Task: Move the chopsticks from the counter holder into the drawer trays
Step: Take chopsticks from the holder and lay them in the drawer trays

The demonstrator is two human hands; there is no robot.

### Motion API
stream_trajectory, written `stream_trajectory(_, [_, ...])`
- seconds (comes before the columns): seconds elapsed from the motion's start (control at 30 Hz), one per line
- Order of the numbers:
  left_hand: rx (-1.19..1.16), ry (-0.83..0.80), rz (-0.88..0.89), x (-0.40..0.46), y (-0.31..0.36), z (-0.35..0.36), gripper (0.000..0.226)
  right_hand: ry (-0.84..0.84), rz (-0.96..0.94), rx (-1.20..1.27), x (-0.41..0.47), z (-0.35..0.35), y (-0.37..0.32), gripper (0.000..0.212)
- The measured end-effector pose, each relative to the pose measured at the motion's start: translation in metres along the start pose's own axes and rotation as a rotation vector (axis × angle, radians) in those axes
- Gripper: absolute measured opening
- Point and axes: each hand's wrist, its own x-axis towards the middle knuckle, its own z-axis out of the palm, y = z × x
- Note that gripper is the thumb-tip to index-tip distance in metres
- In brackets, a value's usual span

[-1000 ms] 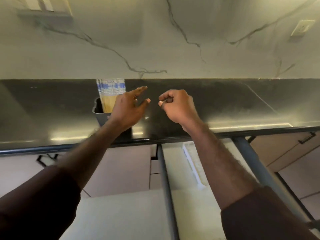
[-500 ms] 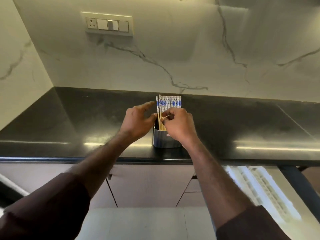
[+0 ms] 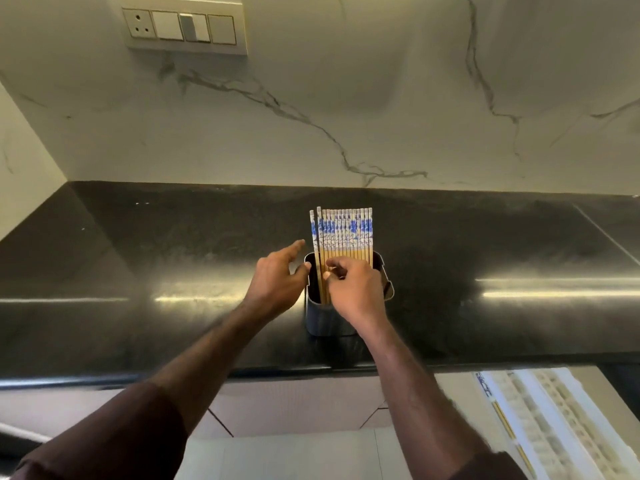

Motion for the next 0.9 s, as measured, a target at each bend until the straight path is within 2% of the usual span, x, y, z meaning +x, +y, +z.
stream_trajectory(0.17, [-0.065, 0.009, -0.041, 0.040, -0.005, 0.010, 0.055, -0.011, 0.021, -0.007, 0.029, 0.005, 0.005, 0.036])
stream_trajectory(0.4, [-0.220, -0.026, -0.039, 0.066, -0.011, 0.020, 0.036, -0.022, 0.033, 0.027, 0.047, 0.014, 0.011, 0.036])
stream_trajectory(0.57, [-0.394, -0.057, -0.112, 0.074, -0.018, 0.024, 0.019, -0.039, 0.024, 0.053, 0.049, 0.017, 0.012, 0.034])
stream_trajectory(0.9, [-0.616, -0.033, -0.221, 0.078, -0.021, 0.018, 0.003, -0.056, 0.022, 0.063, 0.054, 0.017, 0.013, 0.021])
